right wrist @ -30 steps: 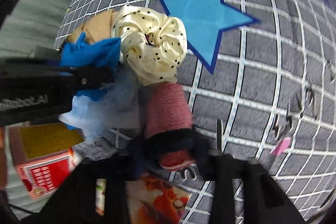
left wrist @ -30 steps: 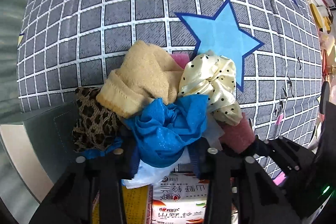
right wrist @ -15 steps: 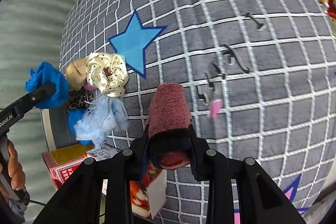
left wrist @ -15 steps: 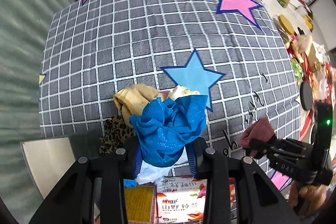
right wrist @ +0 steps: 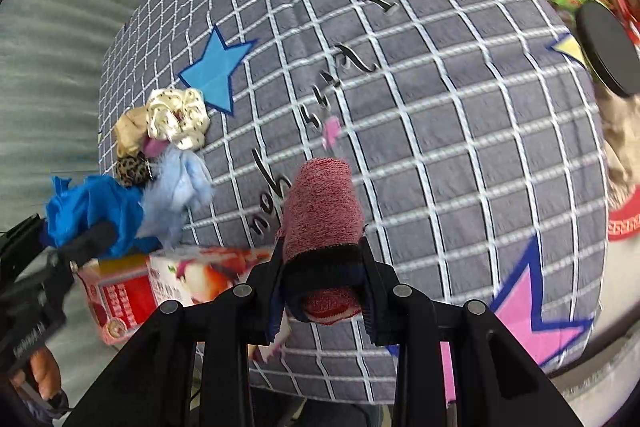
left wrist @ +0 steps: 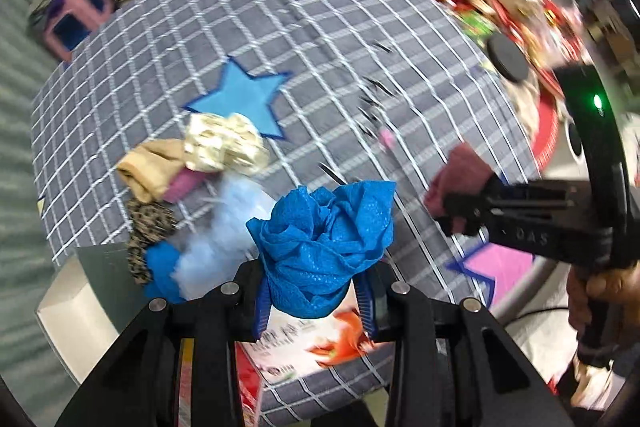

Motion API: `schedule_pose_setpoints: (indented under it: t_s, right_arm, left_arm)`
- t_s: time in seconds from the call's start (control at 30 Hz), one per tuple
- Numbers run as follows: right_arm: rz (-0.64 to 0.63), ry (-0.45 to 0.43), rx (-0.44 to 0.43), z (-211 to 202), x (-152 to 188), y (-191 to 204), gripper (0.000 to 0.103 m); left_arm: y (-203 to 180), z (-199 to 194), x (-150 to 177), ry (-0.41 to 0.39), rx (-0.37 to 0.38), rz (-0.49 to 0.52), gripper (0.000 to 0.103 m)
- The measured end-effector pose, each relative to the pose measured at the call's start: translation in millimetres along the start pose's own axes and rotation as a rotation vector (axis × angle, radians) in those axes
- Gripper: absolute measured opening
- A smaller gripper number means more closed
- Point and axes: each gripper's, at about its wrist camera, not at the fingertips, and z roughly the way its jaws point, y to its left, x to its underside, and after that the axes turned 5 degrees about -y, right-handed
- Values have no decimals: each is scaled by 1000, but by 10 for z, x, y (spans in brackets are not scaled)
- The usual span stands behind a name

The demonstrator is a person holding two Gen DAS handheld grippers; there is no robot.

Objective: Organize soft objects
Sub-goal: 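Grasp the blue cloth with the left tool while the right tool grasps the pink sock, then carry the blue cloth and pink sock over the white box with both tools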

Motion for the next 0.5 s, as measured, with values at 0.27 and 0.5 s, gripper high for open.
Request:
schedule_pose_setpoints:
  t_s: [0.27, 0.5]
  right_arm:
    - [13, 9, 60, -104, 495, 19, 33]
    - [9, 27, 91, -107, 1005, 147, 33]
  left_arm:
    - [-324, -100, 466, 13, 50, 150, 39]
    - [-377, -210, 924, 15, 52, 217, 38]
